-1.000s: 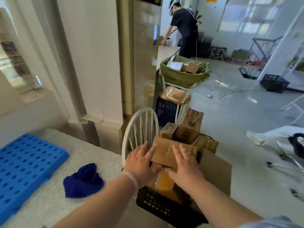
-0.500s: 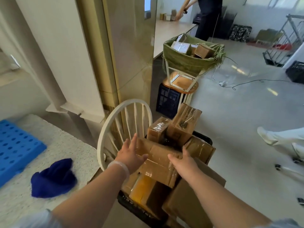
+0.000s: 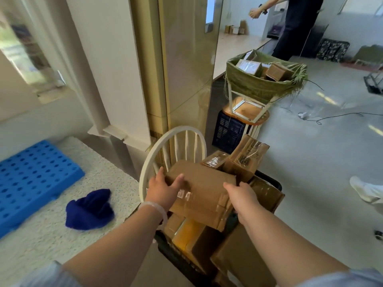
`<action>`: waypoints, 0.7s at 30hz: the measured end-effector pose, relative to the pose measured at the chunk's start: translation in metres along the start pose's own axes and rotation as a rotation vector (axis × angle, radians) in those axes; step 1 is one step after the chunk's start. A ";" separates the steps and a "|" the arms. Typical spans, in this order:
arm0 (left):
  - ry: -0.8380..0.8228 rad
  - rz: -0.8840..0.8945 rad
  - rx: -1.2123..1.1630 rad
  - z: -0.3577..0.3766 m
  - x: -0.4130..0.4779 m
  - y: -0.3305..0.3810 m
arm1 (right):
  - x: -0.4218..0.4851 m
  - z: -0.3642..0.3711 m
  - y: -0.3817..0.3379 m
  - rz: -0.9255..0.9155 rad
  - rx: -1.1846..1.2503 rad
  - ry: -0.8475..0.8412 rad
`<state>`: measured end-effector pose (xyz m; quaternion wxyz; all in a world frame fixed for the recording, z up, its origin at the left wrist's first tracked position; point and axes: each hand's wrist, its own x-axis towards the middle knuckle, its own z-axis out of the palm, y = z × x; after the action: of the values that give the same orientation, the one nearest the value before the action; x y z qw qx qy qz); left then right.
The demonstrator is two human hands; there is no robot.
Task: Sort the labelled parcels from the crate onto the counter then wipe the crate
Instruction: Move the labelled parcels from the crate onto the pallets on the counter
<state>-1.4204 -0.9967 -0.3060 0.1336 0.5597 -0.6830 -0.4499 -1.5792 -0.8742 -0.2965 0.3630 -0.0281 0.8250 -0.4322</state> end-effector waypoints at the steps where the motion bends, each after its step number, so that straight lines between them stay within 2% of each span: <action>1: 0.019 -0.010 0.005 -0.007 -0.001 0.002 | -0.003 0.002 -0.002 -0.011 0.006 -0.003; 6: 0.056 0.004 -0.022 -0.038 -0.006 0.004 | -0.020 0.016 -0.013 -0.061 -0.007 -0.053; 11: 0.031 0.048 -0.096 -0.060 -0.018 -0.005 | -0.031 0.032 -0.026 -0.114 0.092 -0.077; 16: 0.003 0.039 -0.094 -0.078 -0.021 -0.017 | -0.038 0.047 -0.033 -0.215 0.070 -0.122; 21: 0.082 0.026 -0.082 -0.085 -0.020 -0.025 | -0.043 0.059 -0.037 -0.273 0.012 -0.185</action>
<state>-1.3390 -1.0178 -0.2708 0.1899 0.5628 -0.6651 -0.4525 -1.5204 -0.9221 -0.2661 0.3753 -0.1773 0.7740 -0.4781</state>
